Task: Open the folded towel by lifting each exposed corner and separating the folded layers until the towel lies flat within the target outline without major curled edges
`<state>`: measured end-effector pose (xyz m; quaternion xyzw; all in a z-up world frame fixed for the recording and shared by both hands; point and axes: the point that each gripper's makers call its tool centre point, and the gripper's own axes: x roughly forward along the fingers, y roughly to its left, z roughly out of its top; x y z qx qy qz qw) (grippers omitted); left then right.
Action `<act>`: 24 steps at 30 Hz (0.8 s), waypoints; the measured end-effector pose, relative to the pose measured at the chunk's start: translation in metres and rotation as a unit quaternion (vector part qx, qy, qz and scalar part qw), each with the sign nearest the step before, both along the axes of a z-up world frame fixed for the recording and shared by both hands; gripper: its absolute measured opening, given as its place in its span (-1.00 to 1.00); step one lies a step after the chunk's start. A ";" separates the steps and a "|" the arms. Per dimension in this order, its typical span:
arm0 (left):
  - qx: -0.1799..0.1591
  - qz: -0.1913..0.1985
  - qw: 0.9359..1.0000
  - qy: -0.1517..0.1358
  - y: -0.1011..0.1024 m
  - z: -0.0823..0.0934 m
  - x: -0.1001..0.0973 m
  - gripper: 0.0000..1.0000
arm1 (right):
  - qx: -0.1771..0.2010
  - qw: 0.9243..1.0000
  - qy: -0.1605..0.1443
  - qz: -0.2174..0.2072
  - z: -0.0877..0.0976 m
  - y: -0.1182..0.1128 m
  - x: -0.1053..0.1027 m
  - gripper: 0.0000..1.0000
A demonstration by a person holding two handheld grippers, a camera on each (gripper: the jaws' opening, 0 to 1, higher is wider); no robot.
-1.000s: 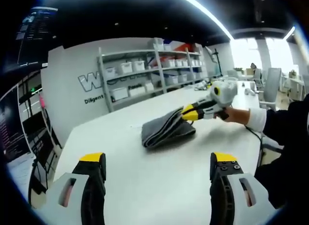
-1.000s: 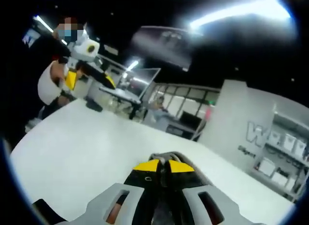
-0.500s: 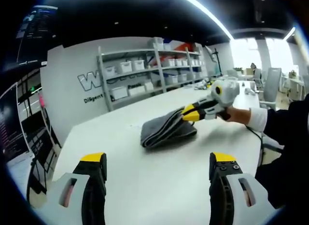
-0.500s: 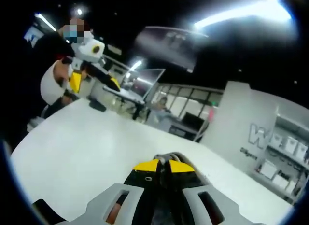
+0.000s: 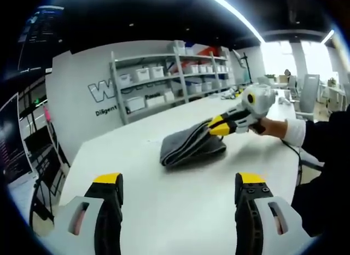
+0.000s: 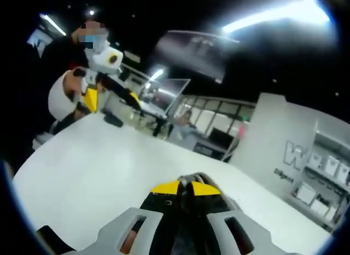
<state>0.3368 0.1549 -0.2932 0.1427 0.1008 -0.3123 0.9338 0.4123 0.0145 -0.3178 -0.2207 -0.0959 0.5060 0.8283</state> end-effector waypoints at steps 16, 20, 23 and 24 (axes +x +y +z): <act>0.008 -0.018 1.000 -0.012 -0.011 -0.003 0.004 0.63 | -0.006 1.000 -0.004 0.018 -0.001 0.007 -0.007 -0.99; 0.010 -0.017 1.000 -0.011 -0.010 -0.005 0.005 0.61 | -0.006 1.000 -0.005 0.022 0.000 0.009 -0.010 -0.98; 0.011 -0.016 1.000 -0.012 -0.011 -0.006 0.005 0.61 | -0.008 1.000 -0.005 0.026 0.000 0.011 -0.012 -0.98; 0.010 -0.015 1.000 -0.012 -0.011 -0.006 0.006 0.62 | -0.008 1.000 -0.006 0.027 0.000 0.011 -0.012 -0.98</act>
